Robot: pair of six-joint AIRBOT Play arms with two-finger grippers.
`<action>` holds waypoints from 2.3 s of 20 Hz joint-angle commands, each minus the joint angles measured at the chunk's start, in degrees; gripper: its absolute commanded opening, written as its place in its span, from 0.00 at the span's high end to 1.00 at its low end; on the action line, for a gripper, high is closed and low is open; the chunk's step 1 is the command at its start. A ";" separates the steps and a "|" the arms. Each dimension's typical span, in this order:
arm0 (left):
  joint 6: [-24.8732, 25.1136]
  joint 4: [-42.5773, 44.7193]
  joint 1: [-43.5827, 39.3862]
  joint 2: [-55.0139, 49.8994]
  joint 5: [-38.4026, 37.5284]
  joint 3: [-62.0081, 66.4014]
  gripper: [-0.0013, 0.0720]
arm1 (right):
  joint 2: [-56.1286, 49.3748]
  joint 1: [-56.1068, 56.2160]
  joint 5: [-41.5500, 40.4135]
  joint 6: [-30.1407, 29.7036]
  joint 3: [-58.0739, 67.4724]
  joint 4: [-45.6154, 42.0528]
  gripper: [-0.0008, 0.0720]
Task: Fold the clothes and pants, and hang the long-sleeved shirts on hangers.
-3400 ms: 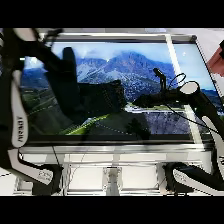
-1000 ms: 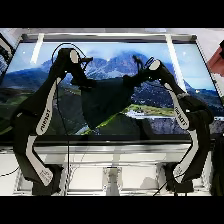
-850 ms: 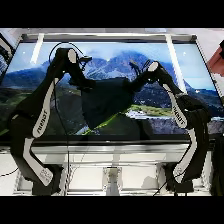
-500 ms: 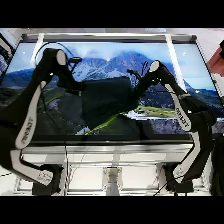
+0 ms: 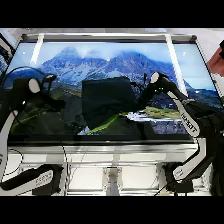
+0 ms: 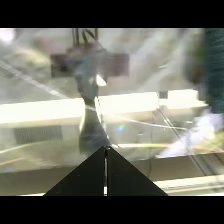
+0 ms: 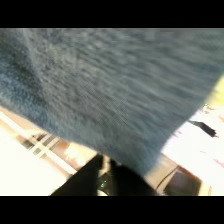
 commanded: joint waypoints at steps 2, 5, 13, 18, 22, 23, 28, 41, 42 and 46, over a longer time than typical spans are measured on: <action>2.32 0.02 3.39 4.48 3.52 -4.94 0.95 | 3.74 -3.48 -0.83 0.31 5.81 -0.59 0.23; 2.29 -0.39 3.37 4.46 3.54 -4.94 0.95 | 4.42 -5.62 -5.27 0.35 10.19 -0.50 0.09; 2.29 -0.42 3.37 4.46 3.56 -4.94 0.94 | -4.76 -4.94 -10.82 0.50 10.19 7.93 0.09; 2.29 -0.42 3.37 4.46 3.54 -4.94 0.94 | -7.28 0.37 -14.91 -1.16 10.19 8.85 0.09; 2.29 -0.42 3.37 4.46 3.54 -4.94 0.94 | -7.30 3.98 -18.84 -1.18 10.19 8.83 0.40; 2.29 -0.42 3.37 4.46 3.54 -4.94 0.94 | -7.30 4.48 -18.84 -1.18 10.19 8.83 0.60; 2.29 -0.42 3.37 4.46 3.54 -4.94 0.94 | -7.13 2.56 -12.00 2.67 13.11 3.26 0.96; 2.29 -0.42 3.37 4.46 3.54 -4.94 0.94 | 1.36 -40.79 8.79 17.07 13.22 -32.65 0.96; 2.29 -0.42 3.37 4.46 3.54 -4.94 0.94 | 2.49 -44.76 8.72 17.07 11.34 -32.87 0.96; 2.29 -0.42 3.37 4.46 3.54 -4.94 0.94 | 7.48 -59.19 7.89 16.46 2.10 -31.93 0.87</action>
